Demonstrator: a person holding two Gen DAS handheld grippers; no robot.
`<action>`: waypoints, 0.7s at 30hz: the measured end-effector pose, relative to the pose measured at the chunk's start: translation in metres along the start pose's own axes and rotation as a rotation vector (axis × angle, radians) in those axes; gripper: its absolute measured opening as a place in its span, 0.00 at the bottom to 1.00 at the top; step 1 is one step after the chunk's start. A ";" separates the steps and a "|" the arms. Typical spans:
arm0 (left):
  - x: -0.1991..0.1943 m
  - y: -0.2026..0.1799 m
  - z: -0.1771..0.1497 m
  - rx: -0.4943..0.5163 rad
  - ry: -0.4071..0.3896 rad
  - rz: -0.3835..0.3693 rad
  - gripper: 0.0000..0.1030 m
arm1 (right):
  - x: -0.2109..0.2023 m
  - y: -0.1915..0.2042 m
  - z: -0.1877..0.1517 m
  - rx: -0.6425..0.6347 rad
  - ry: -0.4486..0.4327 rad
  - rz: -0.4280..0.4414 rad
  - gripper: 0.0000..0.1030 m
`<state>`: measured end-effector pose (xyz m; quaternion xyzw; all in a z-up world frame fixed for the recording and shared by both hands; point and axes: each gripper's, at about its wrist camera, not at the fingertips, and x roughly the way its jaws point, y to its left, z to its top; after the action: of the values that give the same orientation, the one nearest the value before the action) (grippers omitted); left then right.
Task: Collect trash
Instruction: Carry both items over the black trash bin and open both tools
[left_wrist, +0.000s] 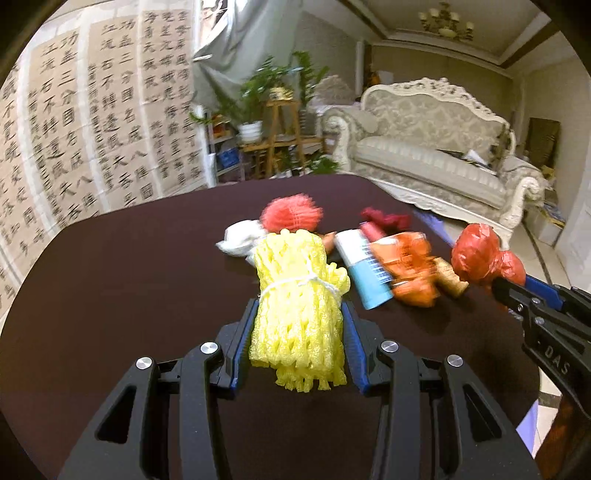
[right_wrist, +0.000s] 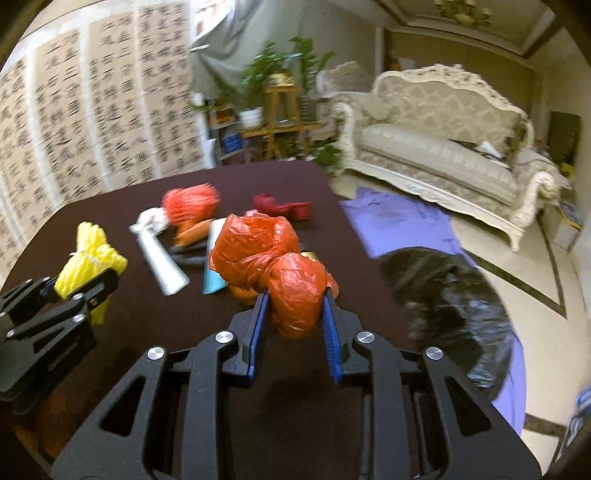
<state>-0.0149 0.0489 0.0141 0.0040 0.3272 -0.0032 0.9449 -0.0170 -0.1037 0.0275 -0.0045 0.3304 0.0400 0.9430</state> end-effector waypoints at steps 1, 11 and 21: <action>0.001 -0.007 0.003 0.009 -0.006 -0.013 0.42 | -0.001 -0.007 0.000 0.011 -0.005 -0.018 0.26; 0.011 -0.074 0.020 0.093 -0.051 -0.127 0.42 | -0.001 -0.083 -0.003 0.122 -0.035 -0.198 0.26; 0.032 -0.134 0.027 0.182 -0.060 -0.180 0.42 | 0.015 -0.123 -0.009 0.191 -0.024 -0.238 0.26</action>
<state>0.0262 -0.0850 0.0148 0.0600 0.2964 -0.1177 0.9459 -0.0012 -0.2256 0.0083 0.0467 0.3186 -0.1037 0.9411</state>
